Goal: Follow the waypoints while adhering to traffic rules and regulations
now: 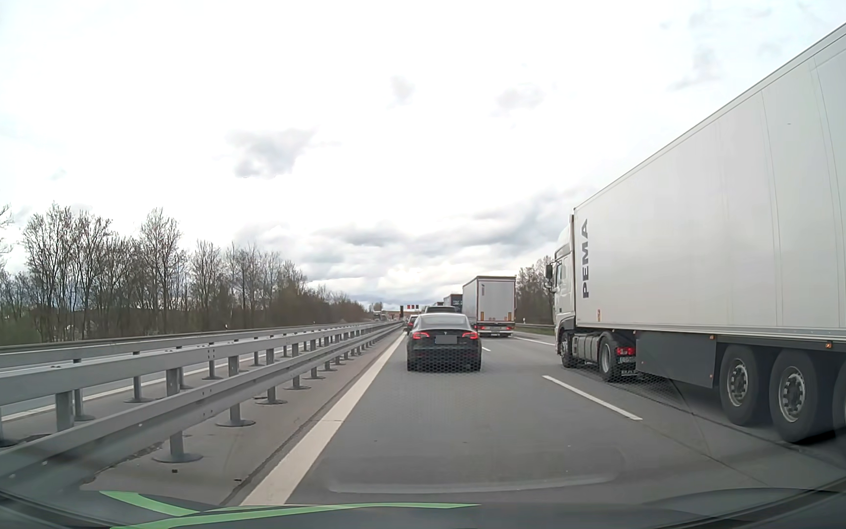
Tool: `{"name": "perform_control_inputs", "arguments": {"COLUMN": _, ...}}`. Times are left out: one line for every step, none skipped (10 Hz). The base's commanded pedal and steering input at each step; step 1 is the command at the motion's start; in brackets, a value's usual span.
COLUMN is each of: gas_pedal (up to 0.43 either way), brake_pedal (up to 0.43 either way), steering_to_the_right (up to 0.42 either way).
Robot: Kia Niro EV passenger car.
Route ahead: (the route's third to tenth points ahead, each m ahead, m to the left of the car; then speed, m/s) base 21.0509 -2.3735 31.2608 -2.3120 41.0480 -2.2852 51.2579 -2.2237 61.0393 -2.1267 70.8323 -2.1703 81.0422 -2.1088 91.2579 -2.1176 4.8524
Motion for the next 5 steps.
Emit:
{"name": "perform_control_inputs", "arguments": {"gas_pedal": 0.087, "brake_pedal": 0.0, "steering_to_the_right": -0.003}}
{"name": "perform_control_inputs", "arguments": {"gas_pedal": 0.087, "brake_pedal": 0.0, "steering_to_the_right": -0.003}}
{"name": "perform_control_inputs", "arguments": {"gas_pedal": 0.087, "brake_pedal": 0.0, "steering_to_the_right": -0.003}}
{"name": "perform_control_inputs", "arguments": {"gas_pedal": 0.087, "brake_pedal": 0.0, "steering_to_the_right": -0.003}}
{"name": "perform_control_inputs", "arguments": {"gas_pedal": 0.087, "brake_pedal": 0.0, "steering_to_the_right": -0.003}}
